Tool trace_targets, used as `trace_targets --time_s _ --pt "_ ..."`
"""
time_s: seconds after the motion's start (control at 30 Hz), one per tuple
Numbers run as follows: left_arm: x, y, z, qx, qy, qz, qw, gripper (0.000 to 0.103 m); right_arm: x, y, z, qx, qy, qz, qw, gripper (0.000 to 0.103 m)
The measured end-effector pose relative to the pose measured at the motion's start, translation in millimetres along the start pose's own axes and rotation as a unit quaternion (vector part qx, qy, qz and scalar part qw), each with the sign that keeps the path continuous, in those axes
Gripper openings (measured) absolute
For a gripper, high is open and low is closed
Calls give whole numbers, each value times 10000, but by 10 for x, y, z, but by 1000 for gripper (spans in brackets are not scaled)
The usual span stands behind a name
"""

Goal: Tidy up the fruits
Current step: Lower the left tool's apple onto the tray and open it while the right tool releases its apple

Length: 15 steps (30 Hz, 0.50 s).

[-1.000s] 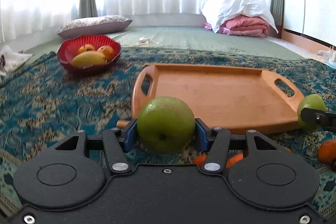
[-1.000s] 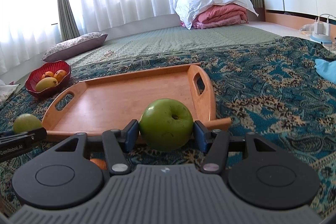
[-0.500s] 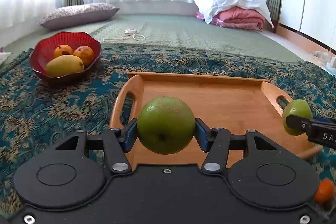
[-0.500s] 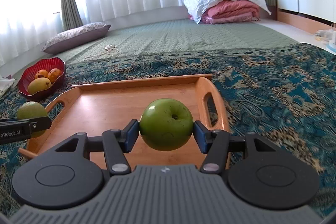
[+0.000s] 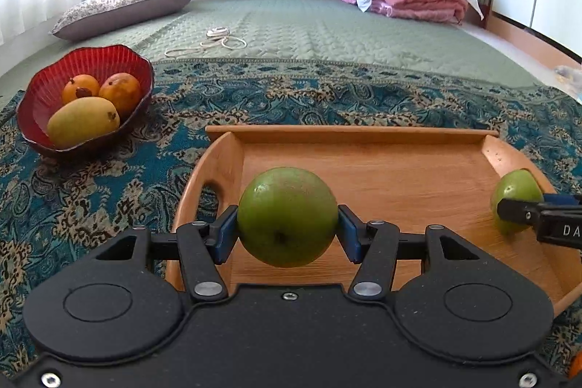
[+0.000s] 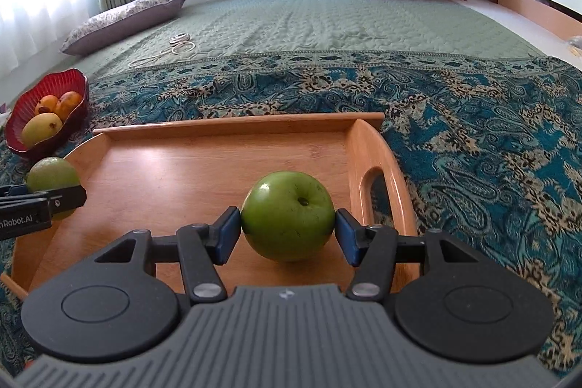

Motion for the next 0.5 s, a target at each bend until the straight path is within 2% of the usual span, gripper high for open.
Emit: trace_targets --time_s 0.5 --pt "160 13 -114 -46 157 57 9999 54 22 54 31 -236 1 -92 9997 60"
Point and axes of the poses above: each gripper's, at about its wrist camera, not at the fingertips, and x roughly the way its jaws point, y to its left, z to its top, the point moved 8 cm from there along x, roughly the way its jaws point
